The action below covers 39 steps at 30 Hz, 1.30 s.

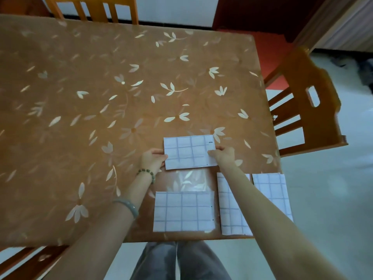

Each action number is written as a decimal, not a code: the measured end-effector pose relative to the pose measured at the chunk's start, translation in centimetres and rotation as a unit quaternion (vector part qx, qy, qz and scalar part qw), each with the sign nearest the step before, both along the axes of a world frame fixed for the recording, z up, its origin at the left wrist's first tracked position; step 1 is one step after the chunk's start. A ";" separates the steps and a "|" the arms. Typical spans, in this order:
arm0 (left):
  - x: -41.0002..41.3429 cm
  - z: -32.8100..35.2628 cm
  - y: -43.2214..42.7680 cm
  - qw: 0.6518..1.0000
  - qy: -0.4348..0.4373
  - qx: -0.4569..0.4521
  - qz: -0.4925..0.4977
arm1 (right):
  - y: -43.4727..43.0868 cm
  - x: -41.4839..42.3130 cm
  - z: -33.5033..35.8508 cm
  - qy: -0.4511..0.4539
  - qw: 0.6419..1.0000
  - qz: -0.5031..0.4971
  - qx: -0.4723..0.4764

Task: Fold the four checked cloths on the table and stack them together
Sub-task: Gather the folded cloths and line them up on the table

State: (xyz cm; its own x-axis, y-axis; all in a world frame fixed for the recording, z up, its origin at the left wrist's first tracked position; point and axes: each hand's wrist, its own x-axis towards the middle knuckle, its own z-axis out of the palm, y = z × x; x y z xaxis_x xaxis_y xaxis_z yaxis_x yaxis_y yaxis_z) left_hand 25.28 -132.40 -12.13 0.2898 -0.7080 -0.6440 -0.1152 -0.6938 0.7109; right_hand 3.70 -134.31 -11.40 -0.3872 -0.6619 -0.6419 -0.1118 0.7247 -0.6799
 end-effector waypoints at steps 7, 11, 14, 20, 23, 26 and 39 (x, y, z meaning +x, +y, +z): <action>-0.7 -2.1 -0.2 0.985 -0.151 -0.036 -0.081 | -0.1 0.0 -1.5 0.101 0.990 0.100 -0.008; -1.0 -1.4 0.5 0.975 -0.192 -0.058 -0.090 | 0.5 -0.6 -1.3 0.111 0.985 0.132 -0.030; 0.1 -0.3 2.0 0.969 -0.216 -0.052 -0.104 | 2.1 -1.8 -0.5 0.161 0.971 0.165 -0.070; 3.0 0.1 8.6 0.966 -0.189 0.040 -0.174 | 8.0 -1.3 -1.4 0.132 0.912 0.383 -0.070; 2.8 -0.4 11.5 0.958 -0.194 0.071 -0.199 | 9.6 -0.7 -2.6 0.161 0.856 0.486 -0.073; 2.0 -0.6 13.3 0.951 -0.200 0.088 -0.220 | 10.1 -0.4 -3.1 0.199 0.820 0.532 -0.074; -0.3 -0.8 14.3 0.908 -0.278 0.084 -0.301 | 9.5 0.3 -3.6 0.164 0.809 0.563 -0.052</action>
State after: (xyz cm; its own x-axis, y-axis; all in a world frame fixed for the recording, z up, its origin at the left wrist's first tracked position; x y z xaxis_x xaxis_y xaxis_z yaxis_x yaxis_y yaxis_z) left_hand 24.98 -118.15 -12.91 0.1960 -0.7518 -0.6296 -0.8183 -0.4791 0.3174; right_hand 4.04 -124.86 -15.00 0.3605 -0.7575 -0.5444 -0.8466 -0.0207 -0.5318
